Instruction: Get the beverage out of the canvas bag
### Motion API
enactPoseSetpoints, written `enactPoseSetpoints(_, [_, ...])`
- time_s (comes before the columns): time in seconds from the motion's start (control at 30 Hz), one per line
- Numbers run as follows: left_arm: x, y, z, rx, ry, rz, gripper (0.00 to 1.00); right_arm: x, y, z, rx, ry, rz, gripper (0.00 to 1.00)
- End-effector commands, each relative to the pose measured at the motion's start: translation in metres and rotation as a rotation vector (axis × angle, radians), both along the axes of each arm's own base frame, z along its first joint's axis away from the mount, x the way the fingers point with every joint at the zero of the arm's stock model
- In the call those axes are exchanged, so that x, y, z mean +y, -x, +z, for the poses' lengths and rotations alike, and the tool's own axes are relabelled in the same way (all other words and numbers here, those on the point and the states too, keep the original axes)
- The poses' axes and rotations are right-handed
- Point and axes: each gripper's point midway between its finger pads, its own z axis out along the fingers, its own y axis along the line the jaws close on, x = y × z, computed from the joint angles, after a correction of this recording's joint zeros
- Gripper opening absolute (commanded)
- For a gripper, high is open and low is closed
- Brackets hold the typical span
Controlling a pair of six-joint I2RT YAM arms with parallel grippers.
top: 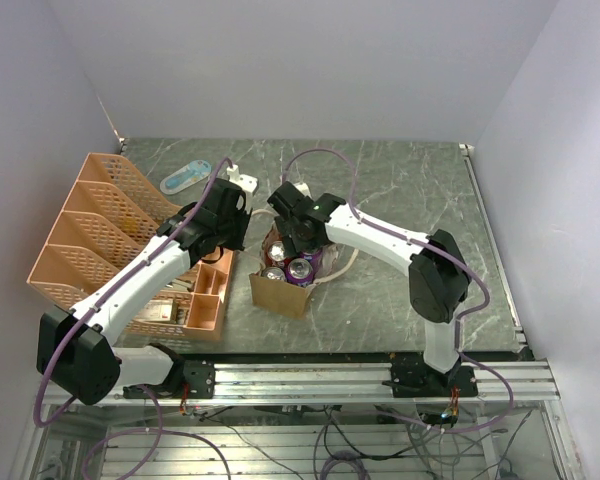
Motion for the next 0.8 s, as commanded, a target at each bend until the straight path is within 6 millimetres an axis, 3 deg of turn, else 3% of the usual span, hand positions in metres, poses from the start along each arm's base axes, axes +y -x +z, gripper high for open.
enactPoseSetpoints(0.0, [-0.002, 0.0, -0.003, 0.008, -0.004, -0.016, 0.07, -0.019, 0.019, -0.05, 0.132, 0.093, -0.019, 0.7])
enactPoseSetpoints(0.23, [-0.002, 0.0, -0.003, 0.01, -0.004, -0.017, 0.07, -0.023, 0.022, -0.077, 0.169, 0.127, -0.018, 0.7])
enactPoseSetpoints(0.43, [-0.003, 0.0, -0.004, 0.012, -0.004, -0.018, 0.07, -0.02, 0.021, -0.074, 0.164, 0.108, -0.012, 0.65])
enactPoseSetpoints(0.6, [-0.003, 0.0, -0.004, 0.012, -0.004, -0.018, 0.07, -0.016, 0.016, -0.06, 0.128, 0.081, -0.011, 0.56])
enactPoseSetpoints(0.77, [-0.003, 0.0, -0.006, 0.017, -0.006, -0.018, 0.07, -0.006, 0.007, -0.004, 0.016, -0.032, -0.003, 0.4])
